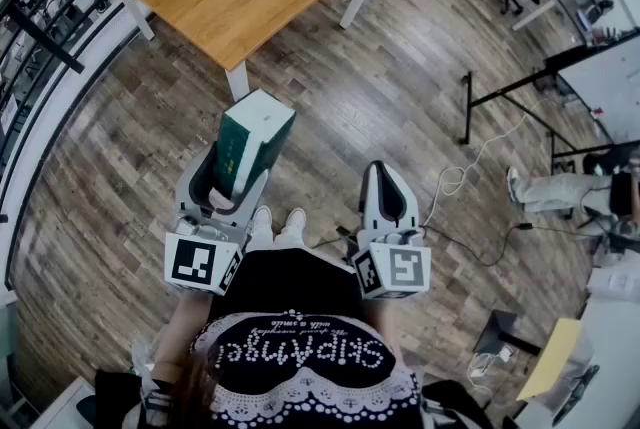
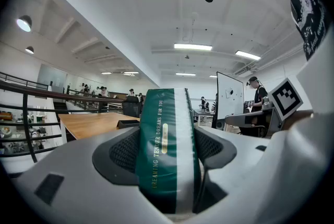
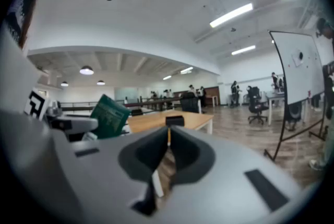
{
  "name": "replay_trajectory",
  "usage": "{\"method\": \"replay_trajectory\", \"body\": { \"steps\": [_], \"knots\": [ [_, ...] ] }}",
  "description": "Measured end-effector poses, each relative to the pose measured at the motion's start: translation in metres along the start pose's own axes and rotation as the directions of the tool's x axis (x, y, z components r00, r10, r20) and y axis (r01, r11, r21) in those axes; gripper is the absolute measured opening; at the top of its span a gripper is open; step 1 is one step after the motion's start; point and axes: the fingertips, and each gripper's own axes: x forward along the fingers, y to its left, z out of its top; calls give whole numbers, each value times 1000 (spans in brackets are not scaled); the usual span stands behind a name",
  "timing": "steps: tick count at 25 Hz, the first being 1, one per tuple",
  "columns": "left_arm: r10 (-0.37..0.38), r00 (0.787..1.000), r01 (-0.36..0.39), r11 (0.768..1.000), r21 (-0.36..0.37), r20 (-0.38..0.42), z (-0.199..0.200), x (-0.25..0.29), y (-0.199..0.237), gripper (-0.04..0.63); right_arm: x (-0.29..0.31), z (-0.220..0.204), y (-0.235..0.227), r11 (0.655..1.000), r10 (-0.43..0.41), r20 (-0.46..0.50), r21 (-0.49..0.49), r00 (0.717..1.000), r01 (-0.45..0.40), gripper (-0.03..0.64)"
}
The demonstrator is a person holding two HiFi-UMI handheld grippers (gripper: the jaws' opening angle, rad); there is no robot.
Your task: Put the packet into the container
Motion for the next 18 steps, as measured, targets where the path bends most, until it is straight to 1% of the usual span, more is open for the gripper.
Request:
{"method": "replay_trajectory", "body": {
  "steps": [6,18],
  "knots": [
    [4,1000,-4,1000,1,8,1,2,1,347,3,-2,1,1000,11,0,-5,1000,-11,37],
    [19,1000,-19,1000,1,13,0,18,-5,347,13,0,-13,999,36,-4,-30,999,-36,37]
  ]
}}
